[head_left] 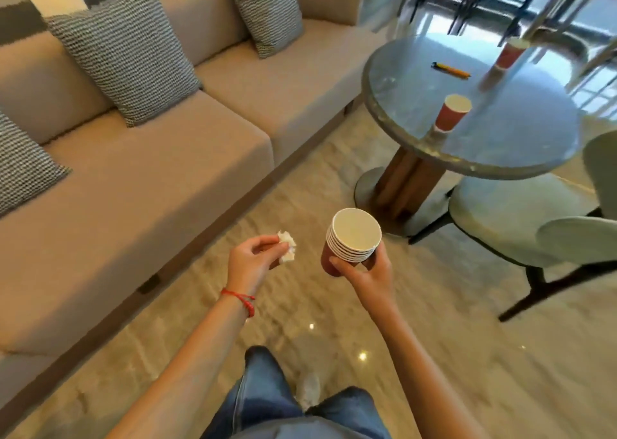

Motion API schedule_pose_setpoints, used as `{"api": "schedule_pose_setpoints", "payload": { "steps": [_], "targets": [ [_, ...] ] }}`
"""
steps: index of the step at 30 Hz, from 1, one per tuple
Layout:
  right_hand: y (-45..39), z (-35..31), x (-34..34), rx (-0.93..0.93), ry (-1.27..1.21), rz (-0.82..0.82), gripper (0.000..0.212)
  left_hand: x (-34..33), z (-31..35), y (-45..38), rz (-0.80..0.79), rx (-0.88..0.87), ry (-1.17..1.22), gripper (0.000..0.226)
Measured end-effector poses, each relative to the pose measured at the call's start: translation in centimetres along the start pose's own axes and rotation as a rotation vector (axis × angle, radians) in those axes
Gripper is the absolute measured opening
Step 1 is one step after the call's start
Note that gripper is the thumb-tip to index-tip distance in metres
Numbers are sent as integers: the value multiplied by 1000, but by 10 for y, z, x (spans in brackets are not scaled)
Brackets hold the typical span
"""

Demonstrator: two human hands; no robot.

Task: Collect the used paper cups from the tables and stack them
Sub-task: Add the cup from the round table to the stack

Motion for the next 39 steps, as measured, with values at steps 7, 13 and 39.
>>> {"api": "schedule_pose_setpoints", "payload": {
  "steps": [7,13,39],
  "targets": [
    [-70,2,36,-27,19,199,63,-106,37,-48,-206,-10,-39,14],
    [-143,0,36,-91,-4,329,66,-177,73,-109,-353,-11,-81,11],
    [-421,8,165,-95,-25,555,67,-457,128,-237,-485,-24,-208,12]
  ]
}}
Point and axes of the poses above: each hand's wrist, its own y-axis away from the middle knuckle, its own x-axis out of the back of the hand, z = x × y, the point moved 8 cm from there along -y, towards the middle knuckle, and after that the axes turned 9 degrees about z, right-handed, at the moved point
